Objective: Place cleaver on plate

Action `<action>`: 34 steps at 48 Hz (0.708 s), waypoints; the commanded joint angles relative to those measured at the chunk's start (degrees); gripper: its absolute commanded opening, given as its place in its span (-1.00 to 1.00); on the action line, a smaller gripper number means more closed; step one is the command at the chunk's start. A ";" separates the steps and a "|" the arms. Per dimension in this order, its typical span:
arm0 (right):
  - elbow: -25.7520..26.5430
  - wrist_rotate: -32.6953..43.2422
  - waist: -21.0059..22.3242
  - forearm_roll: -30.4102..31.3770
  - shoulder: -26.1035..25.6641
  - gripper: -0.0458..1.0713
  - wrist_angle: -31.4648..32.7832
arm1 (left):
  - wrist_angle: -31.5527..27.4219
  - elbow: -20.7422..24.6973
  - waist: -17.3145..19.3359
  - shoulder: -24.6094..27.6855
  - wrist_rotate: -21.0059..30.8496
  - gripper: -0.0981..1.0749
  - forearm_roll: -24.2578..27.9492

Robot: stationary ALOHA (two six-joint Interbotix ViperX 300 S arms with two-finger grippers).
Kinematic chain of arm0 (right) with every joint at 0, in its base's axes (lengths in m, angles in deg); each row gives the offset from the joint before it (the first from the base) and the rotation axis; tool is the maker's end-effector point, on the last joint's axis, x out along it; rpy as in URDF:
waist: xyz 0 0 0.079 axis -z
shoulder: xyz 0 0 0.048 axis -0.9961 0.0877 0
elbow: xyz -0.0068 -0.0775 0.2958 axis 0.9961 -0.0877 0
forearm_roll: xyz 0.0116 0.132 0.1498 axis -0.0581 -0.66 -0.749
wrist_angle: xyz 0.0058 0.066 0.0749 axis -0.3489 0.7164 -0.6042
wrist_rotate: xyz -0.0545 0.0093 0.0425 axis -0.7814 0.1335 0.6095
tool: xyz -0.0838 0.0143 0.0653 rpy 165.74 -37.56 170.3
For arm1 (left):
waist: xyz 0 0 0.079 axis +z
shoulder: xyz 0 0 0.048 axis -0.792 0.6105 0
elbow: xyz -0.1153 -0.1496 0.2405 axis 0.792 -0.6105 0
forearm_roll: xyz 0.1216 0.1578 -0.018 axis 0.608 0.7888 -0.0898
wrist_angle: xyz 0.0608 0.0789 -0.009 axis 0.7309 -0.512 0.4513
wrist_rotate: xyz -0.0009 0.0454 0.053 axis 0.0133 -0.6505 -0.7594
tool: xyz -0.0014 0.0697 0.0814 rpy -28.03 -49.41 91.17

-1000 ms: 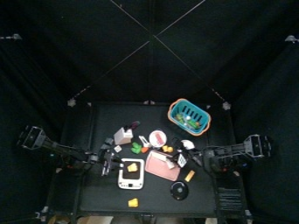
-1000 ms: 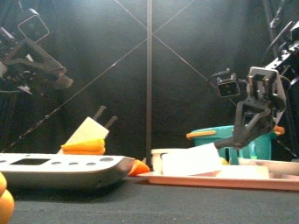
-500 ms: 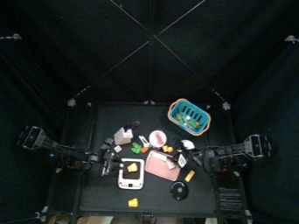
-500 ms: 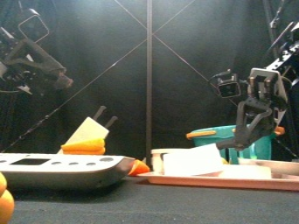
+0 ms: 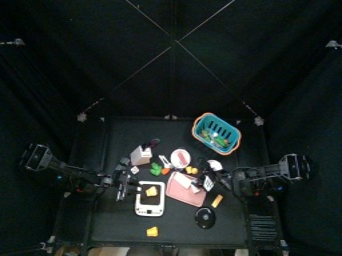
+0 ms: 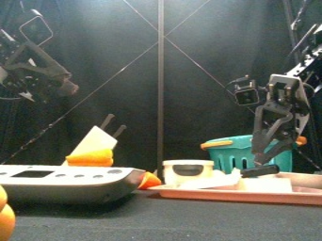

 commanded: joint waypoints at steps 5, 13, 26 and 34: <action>0.62 -0.09 0.26 0.09 -0.18 0.49 -0.26 | 0.35 0.70 0.18 0.00 -0.09 0.40 0.00; 1.14 -0.09 0.18 0.79 -0.26 0.49 -0.09 | 0.35 0.70 0.26 0.00 -0.09 0.40 0.00; 1.67 -0.09 0.18 2.64 -0.26 0.49 -0.09 | 0.35 0.70 0.26 0.00 -0.26 0.40 0.00; 1.93 -0.18 0.26 3.87 -0.09 0.49 -0.26 | 0.35 0.70 0.26 0.00 -0.26 0.40 0.09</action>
